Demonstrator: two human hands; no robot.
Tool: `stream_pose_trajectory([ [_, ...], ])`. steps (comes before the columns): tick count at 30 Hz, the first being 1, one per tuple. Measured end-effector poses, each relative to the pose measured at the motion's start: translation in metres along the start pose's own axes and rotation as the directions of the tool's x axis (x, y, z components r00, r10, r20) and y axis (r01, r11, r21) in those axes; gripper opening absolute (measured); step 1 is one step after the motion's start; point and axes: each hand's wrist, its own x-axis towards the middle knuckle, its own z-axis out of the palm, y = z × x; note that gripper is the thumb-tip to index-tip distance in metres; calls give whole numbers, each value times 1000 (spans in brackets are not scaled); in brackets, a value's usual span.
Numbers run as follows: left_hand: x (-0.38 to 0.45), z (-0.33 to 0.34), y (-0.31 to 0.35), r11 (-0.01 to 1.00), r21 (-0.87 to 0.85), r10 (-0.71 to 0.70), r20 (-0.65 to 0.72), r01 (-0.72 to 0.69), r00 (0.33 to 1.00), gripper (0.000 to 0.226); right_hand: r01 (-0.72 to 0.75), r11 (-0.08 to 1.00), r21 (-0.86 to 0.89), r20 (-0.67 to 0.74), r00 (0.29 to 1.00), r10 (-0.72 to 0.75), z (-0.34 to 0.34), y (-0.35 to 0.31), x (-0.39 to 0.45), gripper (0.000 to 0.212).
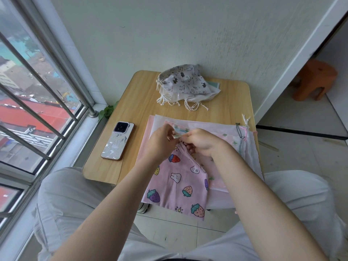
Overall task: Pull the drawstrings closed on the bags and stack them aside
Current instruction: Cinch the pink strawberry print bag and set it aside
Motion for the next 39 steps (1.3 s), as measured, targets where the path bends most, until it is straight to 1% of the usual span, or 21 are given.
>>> stream_pose_trajectory([
  [1, -3, 2, -1, 998, -60, -11, -62, 8, 998, 28, -39, 994, 106, 19, 999, 37, -2, 2, 0, 21],
  [3, -4, 5, -3, 995, -98, -18, -121, 6, 993, 30, -99, 971, 218, 45, 995, 91, -4, 4, -1, 19],
  [6, -3, 10, -1, 996, -85, 16, -73, -22, 997, 9, -126, 951, 281, 58, 992, 114, -4, 5, 0, 19],
  [9, -5, 12, 1, 988, -155, 12, -31, -17, 999, 12, -126, 942, 310, 30, 992, 122, -5, 5, 0, 19],
  [11, -2, 13, 1, 984, -181, -1, -44, -7, 999, 11, -123, 936, 330, 19, 992, 124, -7, 6, 1, 18],
  [13, 1, 11, 0, 986, -165, -24, -73, 12, 997, 8, -116, 934, 337, 19, 993, 116, -6, 7, 1, 14],
  [15, 5, 8, 0, 992, -122, -29, -55, 22, 998, 8, -89, 936, 341, 11, 996, 91, -5, 8, 0, 9],
  [18, 10, 1, 3, 999, 47, -12, 114, 7, 993, 15, -21, 948, 319, -72, 996, 46, -5, 10, -1, 6],
  [20, 13, -6, 6, 987, 158, -19, 238, -20, 971, 22, 39, 971, 234, -196, 981, 7, -6, 12, -3, 7],
  [22, 15, -11, 8, 965, 253, -28, 352, -66, 936, 31, 92, 995, 36, -374, 924, -72, -8, 15, 0, 6],
  [23, 15, -14, 11, 947, 305, -35, 402, -98, 915, 29, 116, 991, -70, -439, 888, -135, -9, 16, 2, 4],
  [25, 14, -18, 17, 901, 399, -43, 475, -172, 879, 23, 161, 963, -218, -479, 842, -249, -7, 15, 9, 6],
  [27, 15, -21, 20, 857, 480, -68, 465, -187, 883, 24, 179, 944, -276, -447, 846, -291, -5, 12, 12, 5],
  [29, 18, -23, 18, 839, 515, -56, 400, -174, 915, 22, 197, 935, -294, -391, 868, -306, -6, 6, 11, 6],
  [31, 23, -24, 12, 868, 470, -6, 333, -160, 943, 23, 232, 931, -282, -328, 888, -321, -10, -2, 8, 6],
  [33, 29, -21, 10, 918, 359, 44, 322, -165, 946, 45, 270, 924, -271, -269, 900, -342, -14, -11, 5, 7],
  [34, 31, -20, 13, 933, 325, 44, 328, -157, 943, 47, 288, 916, -278, -262, 895, -361, -16, -15, 6, 9],
  [35, 33, -19, 15, 944, 303, 30, 318, -131, 948, 41, 293, 908, -300, -271, 886, -375, -19, -19, 7, 14],
  [37, 44, -17, 17, 976, 218, -33, 234, -20, 972, 28, 237, 897, -373, -270, 898, -349, -29, -30, 7, 38],
  [38, 53, -18, 18, 984, 174, -78, 204, 42, 976, 32, 168, 887, -429, -235, 928, -289, -37, -36, 7, 51],
  [39, 57, -19, 16, 985, 138, -131, 190, 106, 973, 36, 96, 854, -512, -179, 960, -215, -41, -38, 5, 56],
])
